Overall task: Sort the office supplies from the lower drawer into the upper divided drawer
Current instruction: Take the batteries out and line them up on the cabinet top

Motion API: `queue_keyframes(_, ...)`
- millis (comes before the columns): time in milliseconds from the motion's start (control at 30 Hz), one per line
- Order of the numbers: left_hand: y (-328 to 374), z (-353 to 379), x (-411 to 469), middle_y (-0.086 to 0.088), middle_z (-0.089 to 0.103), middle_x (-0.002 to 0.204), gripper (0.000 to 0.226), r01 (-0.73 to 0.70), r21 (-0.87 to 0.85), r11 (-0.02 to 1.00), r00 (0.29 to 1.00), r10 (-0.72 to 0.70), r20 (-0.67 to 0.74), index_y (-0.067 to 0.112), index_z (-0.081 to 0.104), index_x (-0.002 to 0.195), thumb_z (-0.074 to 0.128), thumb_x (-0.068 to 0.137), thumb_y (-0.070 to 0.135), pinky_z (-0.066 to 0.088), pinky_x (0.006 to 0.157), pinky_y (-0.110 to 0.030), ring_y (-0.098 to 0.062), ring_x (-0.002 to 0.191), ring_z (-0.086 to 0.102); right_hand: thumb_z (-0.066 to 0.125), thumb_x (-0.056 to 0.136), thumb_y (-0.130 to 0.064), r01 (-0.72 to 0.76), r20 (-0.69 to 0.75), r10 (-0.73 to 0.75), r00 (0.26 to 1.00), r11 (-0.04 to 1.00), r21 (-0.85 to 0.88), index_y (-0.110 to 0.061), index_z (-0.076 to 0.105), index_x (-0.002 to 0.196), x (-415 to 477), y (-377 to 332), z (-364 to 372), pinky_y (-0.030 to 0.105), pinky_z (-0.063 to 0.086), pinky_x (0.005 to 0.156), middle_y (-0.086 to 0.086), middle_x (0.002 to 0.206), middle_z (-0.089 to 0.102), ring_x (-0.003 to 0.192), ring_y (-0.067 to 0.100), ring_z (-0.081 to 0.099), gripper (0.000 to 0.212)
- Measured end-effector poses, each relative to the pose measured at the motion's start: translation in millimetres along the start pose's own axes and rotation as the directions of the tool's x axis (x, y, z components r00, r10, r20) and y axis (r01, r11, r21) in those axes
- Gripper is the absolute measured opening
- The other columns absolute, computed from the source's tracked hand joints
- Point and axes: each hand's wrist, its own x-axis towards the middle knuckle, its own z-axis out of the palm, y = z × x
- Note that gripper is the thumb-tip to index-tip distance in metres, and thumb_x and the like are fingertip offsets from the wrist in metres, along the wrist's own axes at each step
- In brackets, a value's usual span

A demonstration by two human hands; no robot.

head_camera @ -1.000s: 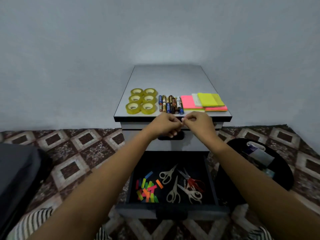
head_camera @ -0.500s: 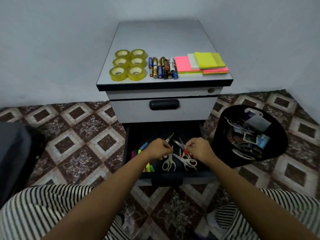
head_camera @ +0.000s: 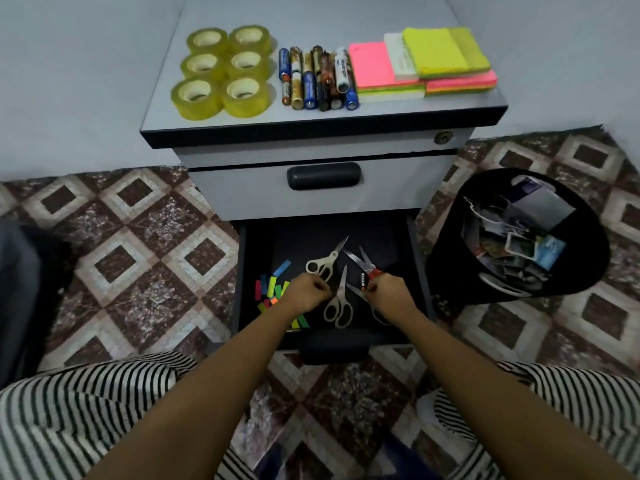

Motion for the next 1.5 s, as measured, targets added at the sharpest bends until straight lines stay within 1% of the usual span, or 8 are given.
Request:
queue_keyframes(167, -16, -5, 16, -0.016, 0.068, 0.105, 0.019, 0.052, -0.027, 0.998, 0.999, -0.053, -0.008, 0.003, 0.069, 0.103, 0.058, 0.091, 0.012, 0.040, 0.070, -0.022, -0.029, 0.101, 0.062, 0.051, 0.090, -0.014, -0.001, -0.029, 0.002, 1.000, 0.999, 0.039, -0.032, 0.040, 0.142, 15, 0, 8, 0.025, 0.039, 0.060, 0.016, 0.086, 0.066, 0.054, 0.013, 0.045, 0.056)
queue_keyframes(433, -31, -8, 31, -0.014, 0.068, 0.100, 0.017, 0.099, -0.065, 0.993, 0.995, -0.097, 0.032, 0.003, 0.069, 0.101, 0.059, 0.090, 0.011, 0.044, 0.062, -0.021, -0.018, 0.081, 0.059, 0.053, 0.095, -0.016, -0.127, -0.049, 0.120, 0.992, 0.979, -0.159, -0.023, 0.035, 0.144, 24, -14, 20, 0.028, 0.045, 0.062, 0.014, 0.106, 0.065, 0.091, 0.028, 0.065, 0.053)
queue_keyframes(567, -34, -6, 34, -0.010, 0.065, 0.088, 0.015, 0.106, -0.053, 0.993, 0.992, -0.103, 0.071, 0.005, 0.068, 0.098, 0.058, 0.090, 0.013, 0.044, 0.057, -0.020, -0.015, 0.071, 0.057, 0.050, 0.095, -0.011, -0.120, -0.058, 0.107, 0.993, 0.949, -0.292, -0.005, 0.053, 0.126, 22, -17, 20, 0.032, 0.050, 0.070, 0.016, 0.114, 0.062, 0.095, 0.029, 0.064, 0.032)
queue_keyframes(733, -23, 1, 34, -0.007, 0.065, 0.085, 0.015, 0.007, 0.039, 0.999, 0.988, -0.013, 0.153, 0.006, 0.070, 0.098, 0.059, 0.089, 0.014, 0.044, 0.055, -0.018, -0.010, 0.067, 0.057, 0.051, 0.093, -0.019, -0.099, 0.011, 0.102, 0.995, 0.983, -0.157, -0.026, 0.047, 0.137, 34, -11, 15, 0.022, 0.033, 0.044, 0.003, 0.067, 0.053, 0.061, 0.020, 0.054, 0.045)
queue_keyframes(867, -2, 17, 29, -0.007, 0.070, 0.102, 0.019, -0.172, 0.173, 0.970, 0.949, 0.116, 0.293, 0.007, 0.071, 0.101, 0.060, 0.088, 0.014, 0.047, 0.070, -0.025, -0.016, 0.083, 0.063, 0.060, 0.088, -0.026, -0.144, 0.047, 0.148, 0.988, 0.986, -0.082, 0.002, 0.061, 0.076, 35, -11, -4, 0.023, 0.038, 0.052, 0.004, 0.056, 0.047, 0.071, 0.029, 0.064, 0.030)
queue_keyframes(1067, 18, 47, 25, -0.022, 0.066, 0.097, 0.024, -0.271, 0.291, 0.918, 0.904, 0.138, 0.405, -0.006, 0.067, 0.093, 0.057, 0.089, 0.015, 0.042, 0.071, -0.030, -0.033, 0.091, 0.061, 0.061, 0.087, -0.021, -0.097, -0.001, 0.097, 0.995, 0.995, -0.034, 0.009, 0.066, 0.081, 31, -3, -21, 0.032, 0.046, 0.061, 0.022, 0.079, 0.066, 0.077, 0.034, 0.064, 0.031)
queue_keyframes(1333, 38, 69, 21, -0.024, 0.058, 0.115, 0.030, -0.234, 0.308, 0.922, 0.898, 0.084, 0.432, -0.005, 0.058, 0.111, 0.047, 0.097, 0.018, 0.038, 0.077, -0.031, -0.035, 0.102, 0.055, 0.065, 0.085, -0.033, -0.055, -0.046, 0.055, 0.997, 0.998, -0.002, 0.011, 0.067, 0.075, 20, -6, -44, 0.037, 0.050, 0.065, 0.028, 0.078, 0.066, 0.065, 0.034, 0.059, 0.045)
queue_keyframes(1500, 44, 69, 21, -0.023, 0.058, 0.121, 0.032, -0.223, 0.300, 0.927, 0.894, 0.072, 0.441, -0.006, 0.059, 0.113, 0.050, 0.096, 0.019, 0.039, 0.084, -0.031, -0.034, 0.109, 0.053, 0.065, 0.084, -0.030, -0.053, -0.072, 0.057, 0.996, 0.997, 0.058, 0.014, 0.067, 0.082, 14, -14, -57, 0.041, 0.053, 0.077, 0.028, 0.087, 0.067, 0.083, 0.038, 0.064, 0.044)
